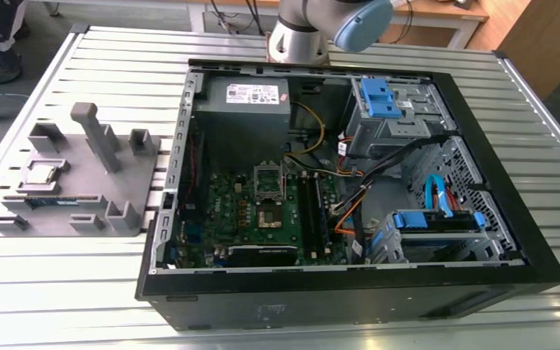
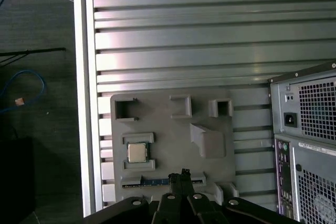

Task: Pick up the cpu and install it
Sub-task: 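Reach for the cpu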

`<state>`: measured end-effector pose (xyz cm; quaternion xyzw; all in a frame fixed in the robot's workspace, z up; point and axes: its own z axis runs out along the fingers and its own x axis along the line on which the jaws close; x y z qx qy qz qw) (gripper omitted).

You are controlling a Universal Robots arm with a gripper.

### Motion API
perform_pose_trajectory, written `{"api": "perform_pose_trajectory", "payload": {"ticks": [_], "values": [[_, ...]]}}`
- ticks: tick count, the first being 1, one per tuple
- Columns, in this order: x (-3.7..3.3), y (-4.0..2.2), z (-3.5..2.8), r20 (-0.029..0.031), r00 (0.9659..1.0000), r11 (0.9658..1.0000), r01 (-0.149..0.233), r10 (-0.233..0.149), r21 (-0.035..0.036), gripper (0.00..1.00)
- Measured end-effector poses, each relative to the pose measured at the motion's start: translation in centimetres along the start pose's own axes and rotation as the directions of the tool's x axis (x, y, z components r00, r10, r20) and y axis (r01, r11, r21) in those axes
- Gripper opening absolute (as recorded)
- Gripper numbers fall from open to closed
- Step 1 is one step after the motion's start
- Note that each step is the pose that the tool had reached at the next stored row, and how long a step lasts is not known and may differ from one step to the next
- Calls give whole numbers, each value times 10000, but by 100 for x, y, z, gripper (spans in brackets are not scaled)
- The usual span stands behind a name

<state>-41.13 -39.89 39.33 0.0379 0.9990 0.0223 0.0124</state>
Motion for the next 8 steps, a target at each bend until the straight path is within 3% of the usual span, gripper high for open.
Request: {"api": "perform_pose_trajectory", "payload": {"ticks": [8], "values": [[163,-12,-4,5,10000,10000,1,-1,0,11]]}}
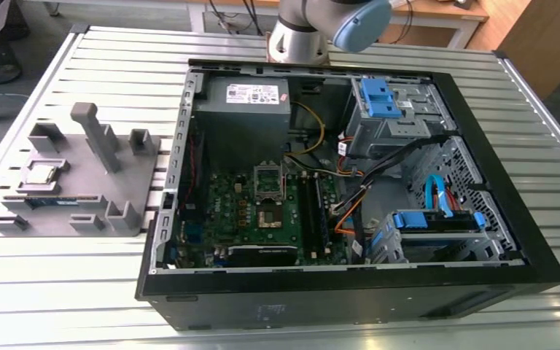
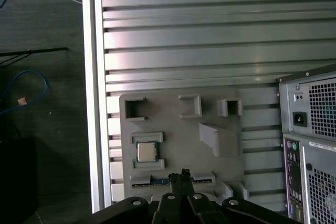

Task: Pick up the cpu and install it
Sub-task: 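Reach for the cpu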

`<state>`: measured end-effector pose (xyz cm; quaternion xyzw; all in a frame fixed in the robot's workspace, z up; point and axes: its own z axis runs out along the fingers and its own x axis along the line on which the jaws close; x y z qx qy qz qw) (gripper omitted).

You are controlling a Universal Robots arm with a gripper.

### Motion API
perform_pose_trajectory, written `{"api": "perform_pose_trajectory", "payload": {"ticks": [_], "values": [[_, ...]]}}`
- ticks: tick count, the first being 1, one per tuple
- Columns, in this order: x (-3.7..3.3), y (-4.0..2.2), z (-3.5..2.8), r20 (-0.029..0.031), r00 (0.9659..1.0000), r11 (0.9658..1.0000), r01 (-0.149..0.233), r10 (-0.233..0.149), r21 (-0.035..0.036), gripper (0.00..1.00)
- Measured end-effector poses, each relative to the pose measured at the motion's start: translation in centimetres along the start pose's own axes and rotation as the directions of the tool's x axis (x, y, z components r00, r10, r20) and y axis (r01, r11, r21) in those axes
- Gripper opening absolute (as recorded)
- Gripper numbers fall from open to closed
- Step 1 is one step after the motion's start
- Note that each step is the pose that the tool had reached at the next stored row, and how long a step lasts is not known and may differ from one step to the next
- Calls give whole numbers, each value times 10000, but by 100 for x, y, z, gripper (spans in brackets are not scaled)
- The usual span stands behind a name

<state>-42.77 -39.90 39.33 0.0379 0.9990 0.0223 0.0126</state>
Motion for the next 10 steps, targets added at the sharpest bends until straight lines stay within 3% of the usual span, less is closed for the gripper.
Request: {"api": "perform_pose_trajectory", "payload": {"ticks": [10], "values": [[219,-16,-6,7,10000,10000,0,0,-1,11]]}}
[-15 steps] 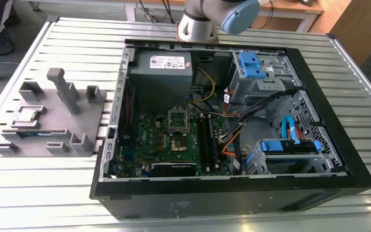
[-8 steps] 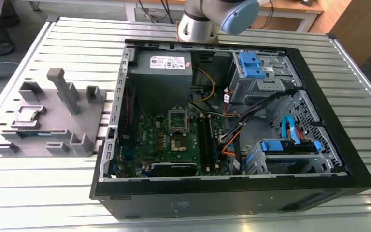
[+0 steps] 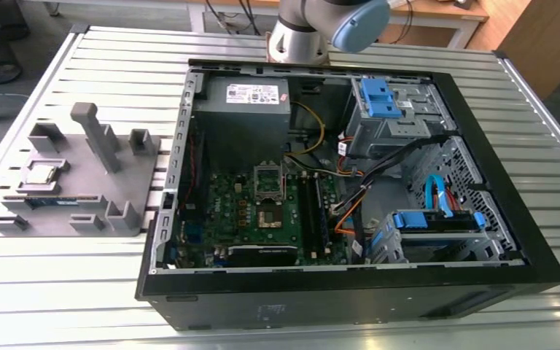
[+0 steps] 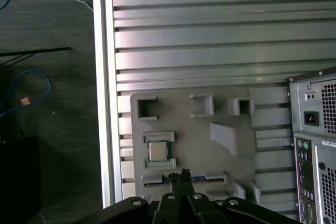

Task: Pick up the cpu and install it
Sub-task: 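Reach for the cpu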

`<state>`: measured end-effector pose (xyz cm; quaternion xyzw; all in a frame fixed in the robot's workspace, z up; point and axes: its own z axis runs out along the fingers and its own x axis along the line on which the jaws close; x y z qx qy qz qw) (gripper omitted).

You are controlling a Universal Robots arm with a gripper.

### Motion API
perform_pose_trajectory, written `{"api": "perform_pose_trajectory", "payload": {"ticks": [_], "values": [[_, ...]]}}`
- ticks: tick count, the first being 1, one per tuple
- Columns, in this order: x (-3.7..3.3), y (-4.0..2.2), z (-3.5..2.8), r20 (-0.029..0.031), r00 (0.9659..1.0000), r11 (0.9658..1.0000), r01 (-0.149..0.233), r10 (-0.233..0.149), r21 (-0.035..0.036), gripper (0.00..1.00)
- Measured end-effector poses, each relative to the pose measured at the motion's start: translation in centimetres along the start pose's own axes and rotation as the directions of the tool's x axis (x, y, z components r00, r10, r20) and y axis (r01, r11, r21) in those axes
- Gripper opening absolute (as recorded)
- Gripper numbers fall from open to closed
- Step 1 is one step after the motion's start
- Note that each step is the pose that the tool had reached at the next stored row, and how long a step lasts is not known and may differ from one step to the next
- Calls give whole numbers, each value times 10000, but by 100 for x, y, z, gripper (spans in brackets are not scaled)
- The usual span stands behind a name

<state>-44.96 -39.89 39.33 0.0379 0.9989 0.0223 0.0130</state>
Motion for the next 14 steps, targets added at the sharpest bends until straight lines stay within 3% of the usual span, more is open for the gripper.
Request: {"api": "perform_pose_trajectory", "payload": {"ticks": [9,14], "values": [[175,-13,-6,3,10000,10000,1,-1,1,11],[204,-17,20,5,10000,10000,1,-1,0,11]]}}
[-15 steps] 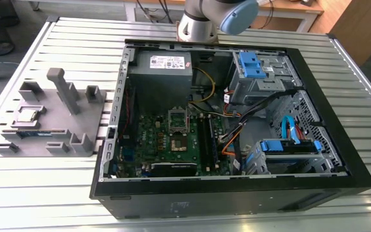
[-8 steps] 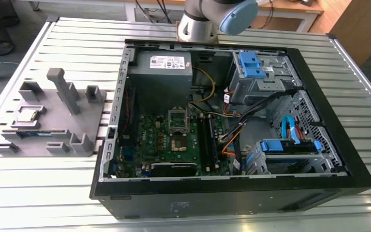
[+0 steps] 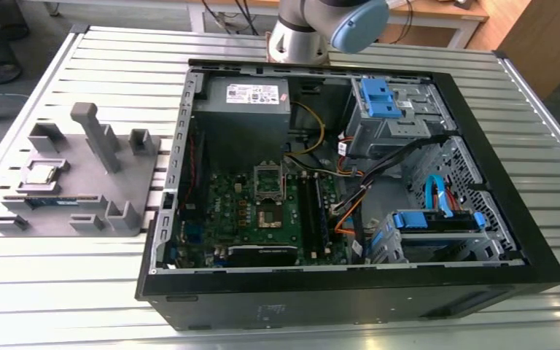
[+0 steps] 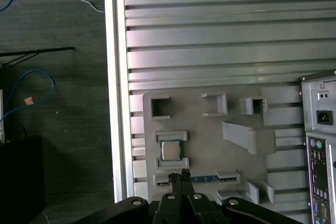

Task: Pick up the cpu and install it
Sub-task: 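Reach for the cpu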

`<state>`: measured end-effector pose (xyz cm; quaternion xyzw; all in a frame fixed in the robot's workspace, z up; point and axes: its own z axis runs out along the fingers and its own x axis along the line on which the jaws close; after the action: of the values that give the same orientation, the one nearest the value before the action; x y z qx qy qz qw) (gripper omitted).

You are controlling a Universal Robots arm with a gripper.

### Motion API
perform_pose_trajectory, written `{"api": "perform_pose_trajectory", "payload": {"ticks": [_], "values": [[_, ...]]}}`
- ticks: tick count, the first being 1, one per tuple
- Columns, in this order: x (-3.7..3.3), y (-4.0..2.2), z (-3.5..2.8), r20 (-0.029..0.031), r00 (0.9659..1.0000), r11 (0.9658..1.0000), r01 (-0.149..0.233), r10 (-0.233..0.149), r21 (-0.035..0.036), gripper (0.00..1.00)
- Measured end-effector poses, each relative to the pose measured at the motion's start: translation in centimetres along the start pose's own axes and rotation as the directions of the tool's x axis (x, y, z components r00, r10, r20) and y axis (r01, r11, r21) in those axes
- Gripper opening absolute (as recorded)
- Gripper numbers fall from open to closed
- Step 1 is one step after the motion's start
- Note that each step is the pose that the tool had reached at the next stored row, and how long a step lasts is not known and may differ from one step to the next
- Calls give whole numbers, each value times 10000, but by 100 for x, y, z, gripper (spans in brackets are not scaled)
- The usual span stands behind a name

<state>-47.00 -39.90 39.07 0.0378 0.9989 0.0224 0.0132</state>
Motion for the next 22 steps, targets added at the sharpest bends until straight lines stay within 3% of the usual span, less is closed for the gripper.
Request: {"api": "perform_pose_trajectory", "payload": {"ticks": [9,22], "values": [[5,-15,128,-14,10000,10000,-2,2,1,11],[9,-26,322,-136,9999,10000,-7,7,11,11]]}}
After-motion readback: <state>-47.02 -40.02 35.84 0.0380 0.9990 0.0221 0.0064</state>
